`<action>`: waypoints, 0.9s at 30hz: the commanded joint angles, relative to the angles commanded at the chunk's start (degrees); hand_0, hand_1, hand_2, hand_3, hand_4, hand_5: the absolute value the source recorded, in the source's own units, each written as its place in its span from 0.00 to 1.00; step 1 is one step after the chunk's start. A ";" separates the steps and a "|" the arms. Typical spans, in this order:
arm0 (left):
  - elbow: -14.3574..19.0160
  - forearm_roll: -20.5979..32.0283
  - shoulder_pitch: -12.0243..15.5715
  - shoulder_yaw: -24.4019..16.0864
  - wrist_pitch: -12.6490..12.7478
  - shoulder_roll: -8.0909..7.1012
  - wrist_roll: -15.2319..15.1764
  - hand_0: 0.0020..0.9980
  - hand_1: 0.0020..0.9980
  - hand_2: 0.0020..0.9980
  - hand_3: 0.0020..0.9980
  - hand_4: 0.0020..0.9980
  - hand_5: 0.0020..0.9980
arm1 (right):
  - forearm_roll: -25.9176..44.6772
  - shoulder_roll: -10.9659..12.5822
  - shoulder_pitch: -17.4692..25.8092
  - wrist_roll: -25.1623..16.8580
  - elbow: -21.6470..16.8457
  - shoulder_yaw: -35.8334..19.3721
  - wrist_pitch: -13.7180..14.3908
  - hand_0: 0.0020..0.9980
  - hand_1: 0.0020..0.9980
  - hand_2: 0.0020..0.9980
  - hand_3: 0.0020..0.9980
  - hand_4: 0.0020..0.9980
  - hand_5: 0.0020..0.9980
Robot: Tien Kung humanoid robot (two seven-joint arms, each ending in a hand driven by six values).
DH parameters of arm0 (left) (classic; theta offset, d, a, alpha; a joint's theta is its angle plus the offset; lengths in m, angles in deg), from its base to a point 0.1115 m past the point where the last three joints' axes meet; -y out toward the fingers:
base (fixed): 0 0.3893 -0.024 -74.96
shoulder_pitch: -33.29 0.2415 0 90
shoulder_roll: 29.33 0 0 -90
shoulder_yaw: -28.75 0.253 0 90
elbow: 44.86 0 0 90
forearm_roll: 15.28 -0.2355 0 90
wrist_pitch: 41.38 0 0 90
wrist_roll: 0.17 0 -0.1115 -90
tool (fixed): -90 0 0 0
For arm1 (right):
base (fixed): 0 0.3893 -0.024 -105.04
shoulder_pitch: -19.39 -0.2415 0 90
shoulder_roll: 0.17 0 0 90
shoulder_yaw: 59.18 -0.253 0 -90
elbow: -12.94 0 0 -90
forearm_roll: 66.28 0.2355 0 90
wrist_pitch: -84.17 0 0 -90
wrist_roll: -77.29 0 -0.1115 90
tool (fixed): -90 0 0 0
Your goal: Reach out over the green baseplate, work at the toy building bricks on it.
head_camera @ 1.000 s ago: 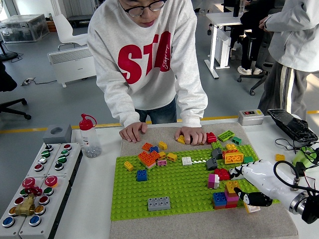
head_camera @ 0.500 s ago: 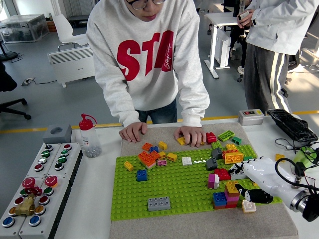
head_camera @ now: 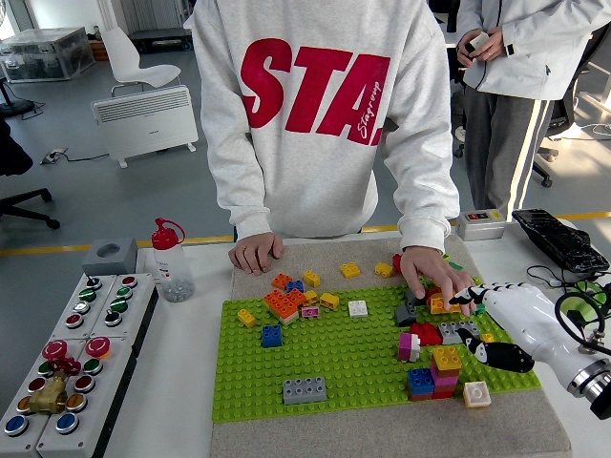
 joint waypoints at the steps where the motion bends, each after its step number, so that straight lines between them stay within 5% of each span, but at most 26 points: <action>1: 0.00 -0.08 0.04 -0.06 0.01 -0.01 0.00 0.68 0.69 0.68 0.62 0.36 1.00 | 1.03 -0.50 0.90 -0.16 -0.09 -1.08 1.15 0.59 0.66 0.68 0.70 0.41 0.15; 12: 0.00 -1.25 0.34 -0.67 0.08 -0.15 0.10 0.68 0.69 0.68 0.62 0.36 1.00 | 18.40 -9.90 12.43 -9.54 -4.01 -15.31 10.97 0.58 0.64 0.67 0.69 0.36 0.12; 21: 0.00 -1.51 -0.10 -0.85 0.11 -0.41 -0.06 0.68 0.69 0.67 0.62 0.36 1.00 | 37.58 -16.79 18.51 -18.47 -5.78 -26.05 11.70 0.55 0.60 0.63 0.66 0.36 0.13; 27: 0.00 -1.36 -0.45 -0.84 0.19 -0.56 -0.28 0.68 0.69 0.67 0.62 0.36 1.00 | 45.49 -18.63 19.59 -20.36 -5.84 -27.86 11.08 0.55 0.60 0.62 0.65 0.37 0.13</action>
